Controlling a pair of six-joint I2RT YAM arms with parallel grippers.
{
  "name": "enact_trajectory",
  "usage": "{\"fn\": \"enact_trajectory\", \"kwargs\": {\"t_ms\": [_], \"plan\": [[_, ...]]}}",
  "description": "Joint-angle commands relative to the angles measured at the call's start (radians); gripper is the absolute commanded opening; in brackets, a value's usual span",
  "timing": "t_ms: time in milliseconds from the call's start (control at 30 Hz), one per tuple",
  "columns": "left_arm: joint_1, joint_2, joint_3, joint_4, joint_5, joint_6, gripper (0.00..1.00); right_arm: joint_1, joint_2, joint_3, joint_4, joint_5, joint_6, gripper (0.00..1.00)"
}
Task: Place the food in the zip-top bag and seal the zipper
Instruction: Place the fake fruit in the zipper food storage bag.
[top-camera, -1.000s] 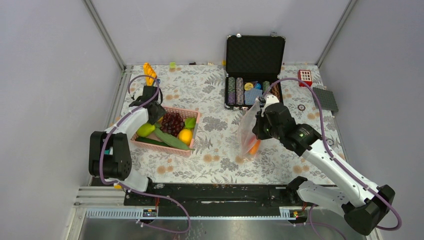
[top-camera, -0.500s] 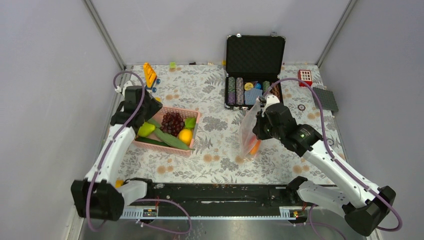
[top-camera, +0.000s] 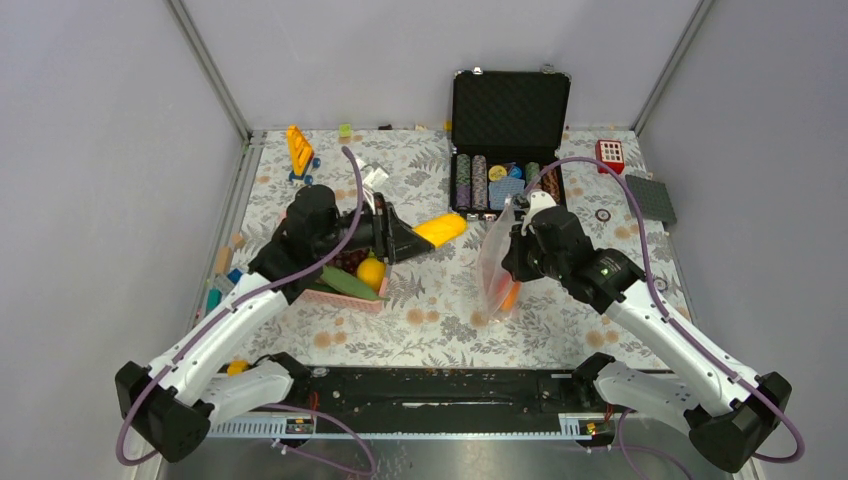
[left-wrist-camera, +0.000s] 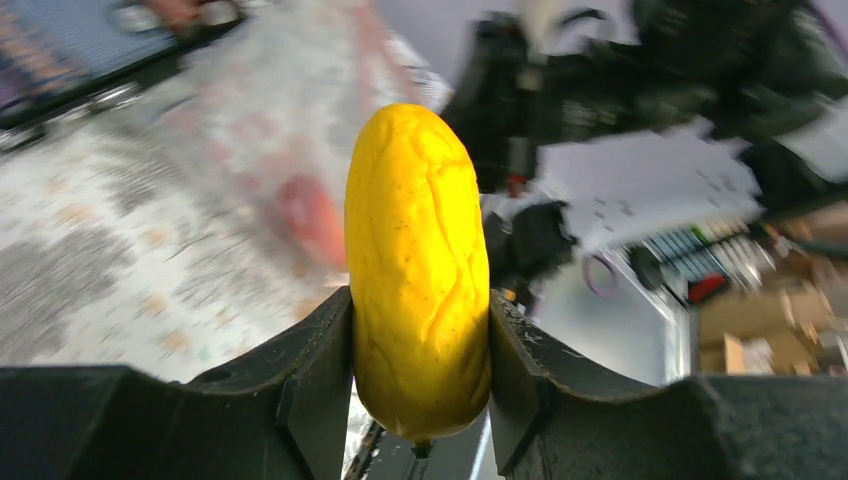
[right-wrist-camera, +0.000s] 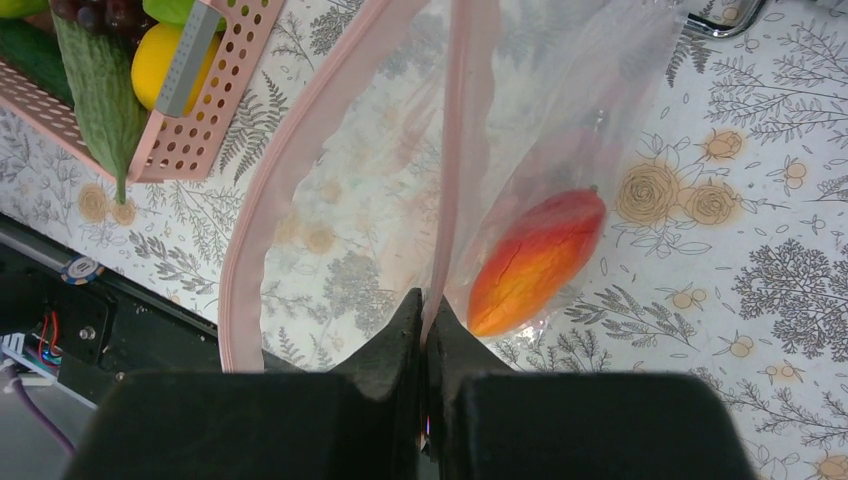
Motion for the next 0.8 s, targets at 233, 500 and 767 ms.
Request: {"fn": "enact_trajectory", "kwargs": {"t_ms": [233,500,767], "plan": [[-0.129,0.171,0.055,0.282,0.239,-0.096,0.00,-0.007,-0.008,0.021,0.011,-0.035,-0.011,0.00],[-0.191,0.359,0.197,0.036,0.124,-0.085,0.00,-0.005,-0.015,0.015,0.025,-0.037,-0.010,0.00],[-0.249,0.468,0.369,-0.288,-0.309,-0.093,0.00,-0.007,-0.027,0.004,0.049,-0.048,-0.014,0.00]]}}
